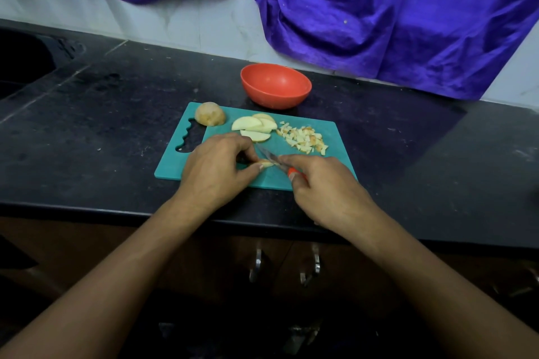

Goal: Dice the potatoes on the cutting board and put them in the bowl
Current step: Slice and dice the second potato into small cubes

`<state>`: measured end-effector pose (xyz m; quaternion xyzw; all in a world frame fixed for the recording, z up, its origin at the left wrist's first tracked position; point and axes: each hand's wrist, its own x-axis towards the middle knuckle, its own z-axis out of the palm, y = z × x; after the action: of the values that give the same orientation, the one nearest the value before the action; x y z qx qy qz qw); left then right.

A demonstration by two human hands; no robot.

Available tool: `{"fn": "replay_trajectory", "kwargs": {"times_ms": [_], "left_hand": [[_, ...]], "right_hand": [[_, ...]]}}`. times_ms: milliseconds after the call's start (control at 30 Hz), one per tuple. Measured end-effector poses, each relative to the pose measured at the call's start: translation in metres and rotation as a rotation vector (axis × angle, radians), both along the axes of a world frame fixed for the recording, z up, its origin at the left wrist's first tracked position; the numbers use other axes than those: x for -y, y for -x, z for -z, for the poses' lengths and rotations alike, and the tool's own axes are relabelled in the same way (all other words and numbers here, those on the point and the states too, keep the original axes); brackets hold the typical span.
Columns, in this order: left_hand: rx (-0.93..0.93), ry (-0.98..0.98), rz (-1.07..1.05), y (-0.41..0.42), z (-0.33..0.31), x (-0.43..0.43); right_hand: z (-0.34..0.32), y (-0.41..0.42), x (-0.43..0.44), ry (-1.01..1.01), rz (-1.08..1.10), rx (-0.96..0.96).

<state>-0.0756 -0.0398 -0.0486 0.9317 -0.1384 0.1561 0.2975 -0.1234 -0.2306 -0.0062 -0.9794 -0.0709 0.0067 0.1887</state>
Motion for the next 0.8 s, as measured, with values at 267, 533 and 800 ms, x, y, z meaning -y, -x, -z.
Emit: {"fn": "replay_trajectory", "kwargs": {"times_ms": [267,533,800], "left_hand": [[-0.011,-0.002,0.004,0.001,-0.003,0.0],[-0.018,0.016,-0.019,0.001,-0.002,0.0],[-0.033,0.028,-0.013,0.003,-0.003,0.0]], "right_hand": [[-0.012,-0.007,-0.013,0.049,-0.012,-0.044],[0.02,0.019,-0.003,0.182,-0.058,0.156],[0.013,0.006,0.02,-0.066,0.067,0.037]]}}
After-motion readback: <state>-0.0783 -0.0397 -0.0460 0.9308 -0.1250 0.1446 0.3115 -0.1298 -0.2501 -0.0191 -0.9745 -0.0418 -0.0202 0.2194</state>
